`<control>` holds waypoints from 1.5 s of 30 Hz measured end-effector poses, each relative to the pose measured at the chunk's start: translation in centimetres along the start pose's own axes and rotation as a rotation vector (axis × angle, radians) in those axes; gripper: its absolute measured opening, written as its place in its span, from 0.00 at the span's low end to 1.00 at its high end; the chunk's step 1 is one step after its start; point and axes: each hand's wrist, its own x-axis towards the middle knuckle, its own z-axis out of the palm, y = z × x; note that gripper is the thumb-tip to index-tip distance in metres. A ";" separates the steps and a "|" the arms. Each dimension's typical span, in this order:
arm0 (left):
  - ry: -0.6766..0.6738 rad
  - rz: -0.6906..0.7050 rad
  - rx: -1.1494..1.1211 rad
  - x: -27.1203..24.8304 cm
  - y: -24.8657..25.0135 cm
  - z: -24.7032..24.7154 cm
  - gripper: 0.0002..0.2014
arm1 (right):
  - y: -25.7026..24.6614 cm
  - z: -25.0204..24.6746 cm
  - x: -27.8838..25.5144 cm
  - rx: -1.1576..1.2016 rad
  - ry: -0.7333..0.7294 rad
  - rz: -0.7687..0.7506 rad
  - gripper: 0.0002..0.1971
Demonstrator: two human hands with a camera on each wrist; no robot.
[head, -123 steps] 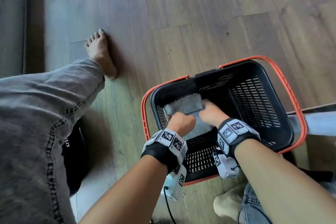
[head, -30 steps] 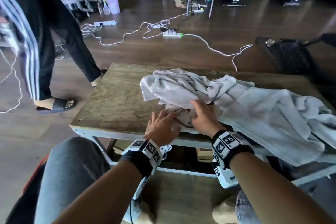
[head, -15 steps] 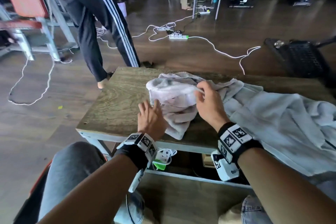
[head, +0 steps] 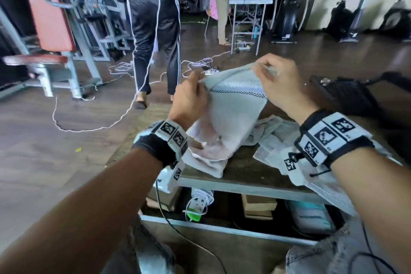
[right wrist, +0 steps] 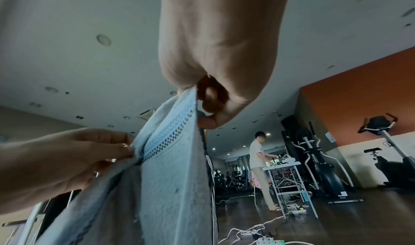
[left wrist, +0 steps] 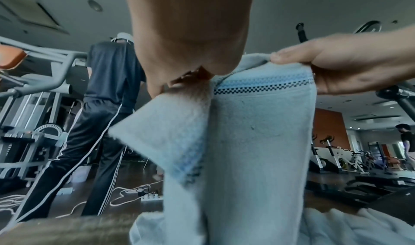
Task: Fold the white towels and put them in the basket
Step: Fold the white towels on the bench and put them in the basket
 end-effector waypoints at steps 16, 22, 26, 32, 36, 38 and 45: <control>-0.368 0.232 0.228 -0.4 -0.5 -5.8 0.12 | 1.1 -4.3 -5.4 -0.074 0.118 0.160 0.10; -0.466 -0.035 0.098 -1.9 -4.9 -3.5 0.14 | 5.7 -3.1 -7.8 -0.205 -0.231 0.496 0.13; -0.802 -0.114 0.291 -3.9 -7.5 -0.1 0.13 | 8.0 -0.9 -9.2 -0.247 -0.647 0.593 0.12; -0.966 -0.158 0.353 -6.0 -8.4 3.6 0.16 | 10.1 5.1 -11.6 -0.151 -0.690 0.495 0.06; -1.085 -0.195 0.212 -7.4 -10.3 6.1 0.24 | 10.3 9.5 -13.7 -0.086 -0.746 0.449 0.06; -1.060 -0.197 0.170 -7.5 -10.4 6.8 0.22 | 10.3 10.9 -13.9 -0.159 -0.730 0.414 0.06; -0.764 -0.139 0.034 1.9 -7.2 4.1 0.16 | 9.3 8.7 -3.7 0.078 -0.563 0.285 0.13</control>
